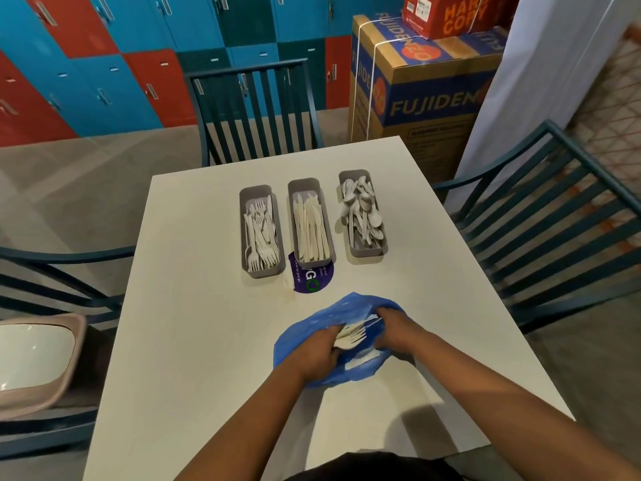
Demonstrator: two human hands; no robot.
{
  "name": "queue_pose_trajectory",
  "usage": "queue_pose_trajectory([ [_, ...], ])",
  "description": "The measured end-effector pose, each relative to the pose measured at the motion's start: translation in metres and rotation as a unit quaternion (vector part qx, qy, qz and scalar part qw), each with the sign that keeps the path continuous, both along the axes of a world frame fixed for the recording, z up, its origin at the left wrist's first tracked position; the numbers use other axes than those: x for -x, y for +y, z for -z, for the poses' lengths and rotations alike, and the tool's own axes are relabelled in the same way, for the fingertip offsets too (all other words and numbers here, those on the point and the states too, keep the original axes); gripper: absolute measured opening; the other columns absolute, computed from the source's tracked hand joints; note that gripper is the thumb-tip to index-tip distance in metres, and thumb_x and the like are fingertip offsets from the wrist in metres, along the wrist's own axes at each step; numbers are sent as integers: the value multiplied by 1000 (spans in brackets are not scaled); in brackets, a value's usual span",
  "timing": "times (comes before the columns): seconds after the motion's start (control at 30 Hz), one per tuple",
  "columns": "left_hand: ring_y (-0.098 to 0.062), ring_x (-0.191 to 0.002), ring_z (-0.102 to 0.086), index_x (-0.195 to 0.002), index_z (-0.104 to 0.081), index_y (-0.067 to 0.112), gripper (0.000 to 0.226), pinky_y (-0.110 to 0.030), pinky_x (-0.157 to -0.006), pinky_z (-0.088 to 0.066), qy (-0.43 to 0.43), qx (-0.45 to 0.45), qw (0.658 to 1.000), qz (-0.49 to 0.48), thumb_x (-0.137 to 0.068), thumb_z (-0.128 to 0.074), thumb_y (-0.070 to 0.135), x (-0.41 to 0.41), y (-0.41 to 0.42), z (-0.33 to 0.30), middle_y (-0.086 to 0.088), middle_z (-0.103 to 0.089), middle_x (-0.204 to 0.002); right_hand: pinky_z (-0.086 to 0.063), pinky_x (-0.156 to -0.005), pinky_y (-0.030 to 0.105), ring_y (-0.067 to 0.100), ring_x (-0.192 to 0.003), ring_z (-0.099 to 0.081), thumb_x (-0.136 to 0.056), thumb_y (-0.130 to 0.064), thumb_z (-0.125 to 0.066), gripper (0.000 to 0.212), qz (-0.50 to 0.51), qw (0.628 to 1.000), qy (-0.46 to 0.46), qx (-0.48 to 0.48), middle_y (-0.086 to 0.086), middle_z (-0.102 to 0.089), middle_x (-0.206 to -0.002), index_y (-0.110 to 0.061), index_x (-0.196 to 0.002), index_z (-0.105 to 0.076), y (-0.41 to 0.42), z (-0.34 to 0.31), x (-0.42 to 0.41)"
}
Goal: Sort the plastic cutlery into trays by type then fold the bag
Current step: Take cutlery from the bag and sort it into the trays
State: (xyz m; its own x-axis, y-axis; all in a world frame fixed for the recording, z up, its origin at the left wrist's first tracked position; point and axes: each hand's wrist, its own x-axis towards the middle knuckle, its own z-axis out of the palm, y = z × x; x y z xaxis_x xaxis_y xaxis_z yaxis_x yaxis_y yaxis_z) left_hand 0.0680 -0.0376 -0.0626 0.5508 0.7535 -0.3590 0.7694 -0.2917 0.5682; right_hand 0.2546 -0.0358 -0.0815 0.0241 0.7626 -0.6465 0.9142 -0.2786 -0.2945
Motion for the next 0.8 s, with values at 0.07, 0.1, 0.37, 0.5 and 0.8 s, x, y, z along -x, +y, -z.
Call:
queue_pose_trajectory([
  [0.07,-12,-113,-53,-132,-48,24,36,-16,-95,-36,-54,40,998,3,-96,-46,23,-5,1,-2,4,-57,-127,-46,-98,32,22,-113,-57,-90,-25,-57,35,31,999,9,6,5,-60,-125,-19,-124,-56,4,-6,0],
  [0.1,-11,-109,-54,-128,-52,22,32,-16,-92,-37,-78,67,995,-10,-97,-45,19,-8,2,-6,3,-59,-124,-45,-98,32,23,-113,-56,-92,-25,-54,33,50,999,13,7,6,-60,-125,-16,-124,-56,7,-8,0],
  [0.37,-4,-44,-37,-88,-48,15,12,-18,-47,-33,-220,356,903,-96,-98,-42,13,-14,16,-51,4,-44,-58,-39,-77,27,23,-95,-58,-90,-14,-56,25,165,983,50,-67,17,-63,-118,-2,-111,-63,29,-24,-10],
  [0.5,-1,-37,-33,-102,-58,13,24,-14,-41,-30,-291,537,783,-117,-99,-39,27,-4,24,-47,8,-44,-50,-43,-88,27,27,-117,-56,-89,-7,-55,31,137,983,89,-82,16,-60,-124,-3,-119,-61,37,-41,-15],
  [0.8,-6,-43,-46,-91,-53,8,14,-18,-44,-39,-484,491,656,-308,-88,-48,20,-16,41,-59,3,-54,-59,-43,-55,19,10,-56,-53,-86,-11,-59,17,142,966,203,-73,5,-61,-67,-8,-72,-68,41,-62,-4],
])
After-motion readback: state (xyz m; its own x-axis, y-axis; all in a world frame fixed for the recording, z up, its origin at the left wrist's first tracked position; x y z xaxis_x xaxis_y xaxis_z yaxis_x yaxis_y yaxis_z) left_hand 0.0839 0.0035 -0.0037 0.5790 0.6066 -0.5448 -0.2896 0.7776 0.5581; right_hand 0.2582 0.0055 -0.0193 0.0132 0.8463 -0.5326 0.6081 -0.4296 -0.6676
